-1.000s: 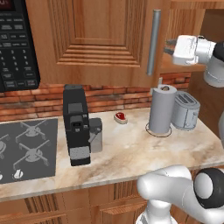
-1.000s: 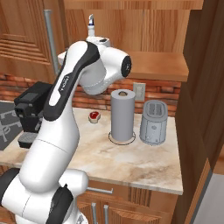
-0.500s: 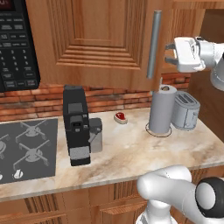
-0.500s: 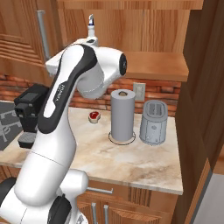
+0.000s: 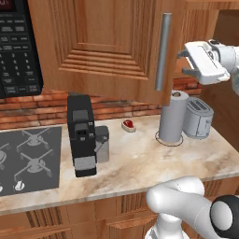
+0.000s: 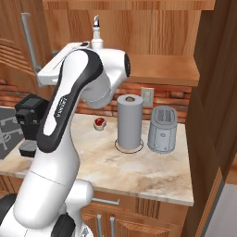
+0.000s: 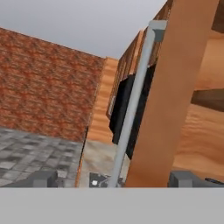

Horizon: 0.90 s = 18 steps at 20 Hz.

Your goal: Pick the dish brush and spray from the cabinet and place them on the counter.

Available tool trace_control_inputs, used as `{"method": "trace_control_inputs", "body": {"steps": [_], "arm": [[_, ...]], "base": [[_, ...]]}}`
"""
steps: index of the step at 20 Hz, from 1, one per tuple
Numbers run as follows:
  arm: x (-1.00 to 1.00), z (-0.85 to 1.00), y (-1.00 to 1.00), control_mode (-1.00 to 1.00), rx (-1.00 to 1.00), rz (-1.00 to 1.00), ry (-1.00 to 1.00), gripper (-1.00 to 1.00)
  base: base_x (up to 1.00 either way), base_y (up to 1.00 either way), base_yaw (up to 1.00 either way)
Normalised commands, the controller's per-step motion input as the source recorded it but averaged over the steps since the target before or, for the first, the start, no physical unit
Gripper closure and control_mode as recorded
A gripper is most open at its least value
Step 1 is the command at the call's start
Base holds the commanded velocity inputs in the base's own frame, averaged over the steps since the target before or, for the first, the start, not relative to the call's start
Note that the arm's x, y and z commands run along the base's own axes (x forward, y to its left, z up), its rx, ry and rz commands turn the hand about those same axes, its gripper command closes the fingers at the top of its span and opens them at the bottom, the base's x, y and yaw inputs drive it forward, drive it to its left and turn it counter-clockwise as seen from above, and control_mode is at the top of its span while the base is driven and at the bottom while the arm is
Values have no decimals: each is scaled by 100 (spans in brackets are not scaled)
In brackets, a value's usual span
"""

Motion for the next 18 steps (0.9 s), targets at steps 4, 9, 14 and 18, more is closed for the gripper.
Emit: {"method": "trace_control_inputs", "body": {"steps": [4, 9, 14, 18], "arm": [[-59, -10, 70, -100, -7, 17, 0, -100], [-60, -10, 70, -100, -8, 16, 0, -100], [-57, -12, 79, -100, -7, 13, -2, -100], [-53, -12, 90, -100, -8, 12, -4, -100]], "base": [[0, 0, 0], [0, 0, 0], [0, 0, 0], [0, 0, 0]]}}
